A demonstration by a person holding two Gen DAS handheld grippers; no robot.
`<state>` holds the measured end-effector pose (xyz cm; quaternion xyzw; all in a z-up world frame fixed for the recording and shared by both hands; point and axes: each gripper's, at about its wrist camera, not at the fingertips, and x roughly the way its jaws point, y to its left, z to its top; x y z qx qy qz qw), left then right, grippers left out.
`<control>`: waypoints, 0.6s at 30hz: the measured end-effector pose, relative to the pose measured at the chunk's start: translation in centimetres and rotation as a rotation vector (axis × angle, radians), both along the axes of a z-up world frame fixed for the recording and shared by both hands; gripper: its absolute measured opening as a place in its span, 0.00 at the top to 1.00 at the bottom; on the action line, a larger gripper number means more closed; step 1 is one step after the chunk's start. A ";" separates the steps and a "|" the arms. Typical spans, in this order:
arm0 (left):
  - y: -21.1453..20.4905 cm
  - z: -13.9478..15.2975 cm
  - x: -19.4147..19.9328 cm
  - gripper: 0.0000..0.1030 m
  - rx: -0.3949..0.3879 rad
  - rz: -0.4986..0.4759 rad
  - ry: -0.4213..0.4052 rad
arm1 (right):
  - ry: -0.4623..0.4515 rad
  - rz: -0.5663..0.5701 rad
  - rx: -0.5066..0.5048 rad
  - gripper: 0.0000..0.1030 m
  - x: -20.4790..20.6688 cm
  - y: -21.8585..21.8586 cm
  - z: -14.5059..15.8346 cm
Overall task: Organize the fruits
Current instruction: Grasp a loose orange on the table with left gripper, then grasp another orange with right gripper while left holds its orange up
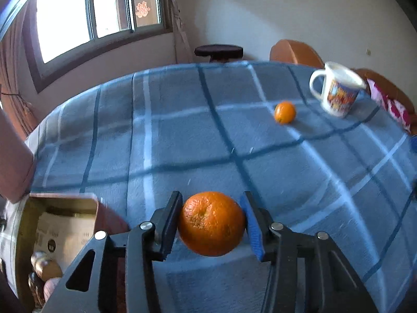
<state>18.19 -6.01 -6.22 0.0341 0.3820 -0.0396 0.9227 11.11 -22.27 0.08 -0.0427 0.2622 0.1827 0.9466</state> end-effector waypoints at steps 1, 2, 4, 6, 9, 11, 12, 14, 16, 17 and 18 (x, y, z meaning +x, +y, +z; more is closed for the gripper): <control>-0.4 0.7 0.3 0.53 -0.004 0.002 -0.019 | 0.016 -0.020 -0.016 0.18 1.0 0.0 0.1; -0.6 1.1 0.6 0.53 -0.011 0.004 -0.028 | 0.037 -0.032 -0.025 0.18 1.9 0.0 0.0; -0.9 1.7 1.6 0.53 -0.025 0.024 -0.048 | 0.093 -0.038 -0.025 0.19 4.0 0.1 -0.2; -0.9 1.9 3.1 0.53 -0.024 0.058 -0.064 | 0.119 -0.056 -0.035 0.20 5.7 0.3 -0.5; -0.5 1.4 5.5 0.53 -0.037 0.105 -0.065 | 0.163 -0.079 -0.050 0.29 8.6 0.7 -1.5; -0.2 1.0 6.5 0.53 -0.048 0.124 -0.057 | 0.195 -0.087 -0.033 0.35 10.1 0.7 -2.0; -0.1 0.7 7.1 0.53 -0.048 0.131 -0.054 | 0.205 -0.091 -0.026 0.36 10.9 0.8 -2.2; 0.2 0.6 8.0 0.53 -0.041 0.146 -0.063 | 0.225 -0.103 -0.022 0.36 12.6 0.9 -2.7; 0.5 0.5 8.6 0.53 -0.043 0.163 -0.071 | 0.243 -0.108 -0.013 0.36 14.3 1.0 -3.1; 0.5 0.4 8.7 0.53 -0.045 0.166 -0.074 | 0.249 -0.110 -0.010 0.37 14.9 1.2 -3.2; 0.6 0.2 8.8 0.53 -0.042 0.158 -0.074 | 0.253 -0.115 -0.012 0.37 15.5 1.3 -3.3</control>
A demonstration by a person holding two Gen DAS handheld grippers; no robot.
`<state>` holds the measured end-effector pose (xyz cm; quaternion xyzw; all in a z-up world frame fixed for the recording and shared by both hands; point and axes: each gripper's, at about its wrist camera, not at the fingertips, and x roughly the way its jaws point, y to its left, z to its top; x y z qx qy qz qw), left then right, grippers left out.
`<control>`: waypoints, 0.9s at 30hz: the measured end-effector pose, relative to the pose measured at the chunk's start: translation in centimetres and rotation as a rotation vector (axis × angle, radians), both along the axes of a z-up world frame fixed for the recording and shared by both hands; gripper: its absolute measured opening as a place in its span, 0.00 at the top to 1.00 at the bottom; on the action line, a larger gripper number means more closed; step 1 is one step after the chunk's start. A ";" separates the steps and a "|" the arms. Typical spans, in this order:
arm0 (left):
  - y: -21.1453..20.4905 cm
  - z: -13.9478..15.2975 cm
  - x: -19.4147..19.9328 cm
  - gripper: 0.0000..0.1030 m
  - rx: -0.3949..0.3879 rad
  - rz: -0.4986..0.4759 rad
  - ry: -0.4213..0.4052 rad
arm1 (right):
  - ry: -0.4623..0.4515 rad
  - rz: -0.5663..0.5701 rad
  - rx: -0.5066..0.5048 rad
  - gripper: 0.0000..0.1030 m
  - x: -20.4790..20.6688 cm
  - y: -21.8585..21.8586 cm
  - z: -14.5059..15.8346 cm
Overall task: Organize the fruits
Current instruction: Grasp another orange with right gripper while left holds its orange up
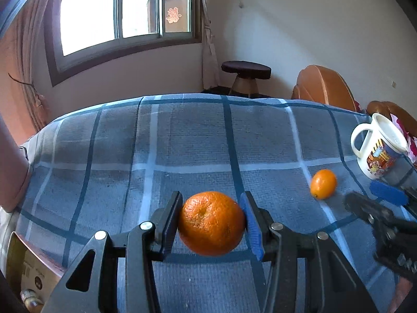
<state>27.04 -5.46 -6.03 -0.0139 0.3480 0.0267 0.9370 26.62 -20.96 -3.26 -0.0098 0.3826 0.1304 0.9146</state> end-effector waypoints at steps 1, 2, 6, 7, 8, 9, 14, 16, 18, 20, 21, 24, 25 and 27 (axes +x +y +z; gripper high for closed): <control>0.0 -0.1 0.1 0.53 0.006 -0.001 -0.001 | 0.006 -0.007 -0.006 0.37 0.7 0.1 -0.1; 0.1 -0.2 0.2 0.53 0.010 0.002 -0.001 | 0.012 -0.015 -0.007 0.37 1.2 0.2 -0.3; 0.3 -0.4 0.3 0.53 0.000 0.007 -0.012 | 0.047 -0.036 0.001 0.38 2.9 0.3 -1.4; 0.4 -0.3 0.3 0.53 0.001 0.013 -0.017 | 0.053 -0.039 0.003 0.38 3.2 0.4 -1.6; 0.5 -0.3 0.3 0.53 0.001 0.014 -0.019 | 0.059 -0.041 0.005 0.39 3.4 0.5 -1.8; 0.7 -0.3 0.4 0.53 -0.004 0.010 -0.017 | 0.065 -0.042 0.002 0.41 3.6 0.6 -2.1; 2.0 -0.5 0.7 0.53 -0.047 0.031 0.002 | 0.071 -0.046 -0.022 0.52 4.5 1.4 -2.9; 2.3 -0.6 0.7 0.53 -0.055 0.037 0.004 | 0.071 -0.049 -0.027 0.55 4.7 1.5 -3.2; 2.3 -0.6 0.6 0.53 -0.060 0.031 0.004 | 0.075 -0.044 -0.023 0.58 4.8 1.7 -3.5; 2.0 -0.5 0.5 0.53 -0.055 0.018 -0.002 | 0.069 -0.043 -0.033 0.58 4.6 2.0 -3.4; 1.9 -0.5 0.5 0.53 -0.054 0.013 -0.002 | 0.069 -0.033 -0.029 0.59 4.4 2.1 -3.4; 2.1 -0.4 0.1 0.53 -0.059 0.011 -0.002 | 0.057 -0.016 -0.029 0.59 3.6 2.7 -3.3; 2.2 -0.4 -0.1 0.53 -0.060 0.012 -0.002 | 0.048 -0.009 -0.030 0.59 3.2 2.9 -3.2; 2.4 -0.4 -0.4 0.53 -0.064 0.010 -0.005 | 0.029 -0.003 -0.033 0.59 2.3 3.2 -2.9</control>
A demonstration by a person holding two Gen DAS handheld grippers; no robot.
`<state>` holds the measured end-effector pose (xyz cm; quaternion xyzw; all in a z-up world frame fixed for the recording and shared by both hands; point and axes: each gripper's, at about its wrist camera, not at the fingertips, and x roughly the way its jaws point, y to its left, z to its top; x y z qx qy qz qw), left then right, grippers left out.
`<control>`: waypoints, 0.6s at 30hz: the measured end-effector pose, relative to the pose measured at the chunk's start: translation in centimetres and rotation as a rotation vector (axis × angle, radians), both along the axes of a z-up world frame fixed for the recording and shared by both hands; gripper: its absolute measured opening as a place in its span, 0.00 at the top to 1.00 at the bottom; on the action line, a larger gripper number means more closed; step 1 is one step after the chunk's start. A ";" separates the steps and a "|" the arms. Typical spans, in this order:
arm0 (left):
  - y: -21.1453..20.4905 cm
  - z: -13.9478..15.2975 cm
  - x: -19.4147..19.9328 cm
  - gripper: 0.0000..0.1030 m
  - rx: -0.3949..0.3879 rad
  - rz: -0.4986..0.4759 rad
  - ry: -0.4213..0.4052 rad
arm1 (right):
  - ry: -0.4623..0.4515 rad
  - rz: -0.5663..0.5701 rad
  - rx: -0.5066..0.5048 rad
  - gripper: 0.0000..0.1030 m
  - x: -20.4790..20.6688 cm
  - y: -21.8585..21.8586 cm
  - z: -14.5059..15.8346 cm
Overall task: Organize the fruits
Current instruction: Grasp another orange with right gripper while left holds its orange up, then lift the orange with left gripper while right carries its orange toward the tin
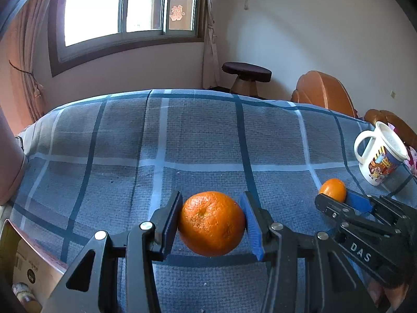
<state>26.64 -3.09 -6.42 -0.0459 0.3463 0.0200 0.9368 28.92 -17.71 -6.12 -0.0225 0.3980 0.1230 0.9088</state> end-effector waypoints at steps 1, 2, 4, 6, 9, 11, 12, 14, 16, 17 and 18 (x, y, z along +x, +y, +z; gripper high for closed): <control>0.1 0.0 -0.2 0.53 -0.001 0.001 -0.002 | -0.008 0.002 -0.005 0.59 -0.3 0.2 0.1; 0.1 0.1 -0.5 0.53 0.000 0.000 -0.004 | -0.016 0.004 -0.011 0.59 -0.6 0.2 0.2; 0.1 0.1 -0.8 0.53 0.004 0.000 -0.004 | -0.028 0.008 -0.010 0.59 -1.2 0.3 0.4; -0.3 0.2 -1.3 0.53 0.020 -0.009 -0.008 | -0.037 0.007 -0.003 0.59 -2.0 0.0 0.6; -1.0 0.3 -2.3 0.53 0.040 -0.029 -0.020 | -0.058 0.009 0.004 0.59 -3.3 -0.1 1.0; -1.3 0.4 -2.9 0.53 0.048 -0.039 -0.027 | -0.069 0.007 0.009 0.59 -3.8 0.0 1.1; -1.4 0.5 -3.2 0.53 0.052 -0.046 -0.034 | -0.080 0.004 0.013 0.59 -4.4 -0.1 1.2; -1.5 0.6 -3.7 0.53 0.059 -0.047 -0.043 | -0.098 -0.004 0.020 0.59 -5.0 -0.2 1.3; -1.5 0.7 -4.3 0.53 0.060 -0.051 -0.054 | -0.114 -0.016 0.041 0.59 -5.5 -0.7 1.5; -1.6 0.8 -4.4 0.53 0.062 -0.054 -0.061 | -0.122 -0.021 0.047 0.59 -5.7 -0.9 1.5; -1.7 0.9 -4.7 0.53 0.065 -0.057 -0.069 | -0.126 -0.024 0.051 0.59 -5.9 -1.0 1.6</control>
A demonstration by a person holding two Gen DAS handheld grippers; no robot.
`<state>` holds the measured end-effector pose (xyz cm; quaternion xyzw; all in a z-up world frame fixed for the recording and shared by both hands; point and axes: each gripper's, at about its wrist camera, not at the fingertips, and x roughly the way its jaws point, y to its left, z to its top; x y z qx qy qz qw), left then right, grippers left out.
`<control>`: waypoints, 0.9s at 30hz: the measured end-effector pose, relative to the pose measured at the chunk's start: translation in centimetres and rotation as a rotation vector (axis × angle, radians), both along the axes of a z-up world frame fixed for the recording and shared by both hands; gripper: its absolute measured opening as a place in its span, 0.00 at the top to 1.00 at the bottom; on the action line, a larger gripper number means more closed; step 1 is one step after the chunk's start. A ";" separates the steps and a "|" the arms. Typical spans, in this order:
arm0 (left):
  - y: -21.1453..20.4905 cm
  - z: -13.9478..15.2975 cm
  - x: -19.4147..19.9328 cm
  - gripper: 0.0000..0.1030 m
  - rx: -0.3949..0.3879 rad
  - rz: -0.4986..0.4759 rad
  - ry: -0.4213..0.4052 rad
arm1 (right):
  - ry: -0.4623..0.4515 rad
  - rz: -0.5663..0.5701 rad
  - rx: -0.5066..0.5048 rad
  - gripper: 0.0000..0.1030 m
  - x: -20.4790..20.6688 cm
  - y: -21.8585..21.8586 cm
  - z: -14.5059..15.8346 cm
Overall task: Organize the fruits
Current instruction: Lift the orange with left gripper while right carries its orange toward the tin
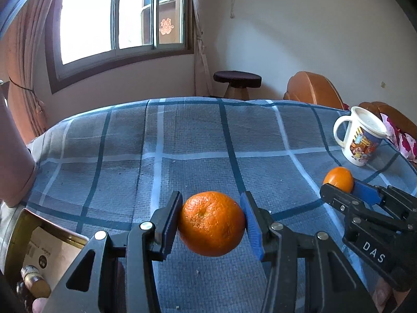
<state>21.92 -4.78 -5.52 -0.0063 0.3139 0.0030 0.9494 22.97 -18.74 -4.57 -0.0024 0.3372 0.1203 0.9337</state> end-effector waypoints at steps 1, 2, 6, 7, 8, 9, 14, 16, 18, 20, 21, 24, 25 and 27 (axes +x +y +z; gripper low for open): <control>-0.1 0.1 -0.3 0.53 0.004 -0.001 -0.008 | -0.003 0.002 0.006 0.59 -0.3 -0.1 0.0; -0.1 0.1 -0.4 0.53 0.008 -0.002 -0.014 | -0.014 0.003 0.014 0.59 -0.6 -0.3 0.2; -0.4 0.3 -1.3 0.53 0.017 -0.010 -0.041 | -0.073 0.005 0.019 0.59 -2.1 -0.4 0.8; -0.3 0.4 -1.4 0.53 0.016 -0.010 -0.044 | -0.092 0.004 0.021 0.59 -2.5 -0.5 1.0; -0.3 0.4 -1.6 0.53 0.015 -0.010 -0.051 | -0.112 0.002 0.022 0.59 -2.9 -0.5 1.2; -0.2 0.5 -1.8 0.53 0.012 -0.010 -0.059 | -0.124 0.000 0.022 0.59 -3.2 -0.5 1.3; -0.1 0.8 -2.6 0.53 0.010 -0.008 -0.088 | -0.186 0.005 0.007 0.59 -4.3 -0.1 1.8; -0.2 0.8 -3.1 0.53 0.015 -0.013 -0.099 | -0.205 0.009 0.000 0.59 -4.6 0.2 1.9; -0.4 0.9 -3.4 0.53 0.021 -0.015 -0.107 | -0.225 0.013 -0.009 0.59 -5.1 0.5 2.0; -0.4 1.0 -3.6 0.53 0.024 -0.014 -0.114 | -0.239 0.015 -0.014 0.59 -5.4 0.6 2.1; -0.4 1.0 -3.7 0.53 0.024 -0.015 -0.117 | -0.246 0.016 -0.015 0.59 -5.6 0.6 2.2; -0.4 1.1 -4.0 0.53 0.024 -0.013 -0.123 | -0.258 0.021 -0.015 0.59 -5.9 0.7 2.2; -0.4 1.1 -4.0 0.53 0.025 -0.012 -0.126 | -0.259 0.022 -0.016 0.59 -6.0 0.7 2.2; -0.4 1.1 -4.3 0.53 0.027 -0.013 -0.135 | -0.269 0.019 -0.016 0.59 -6.2 0.6 2.2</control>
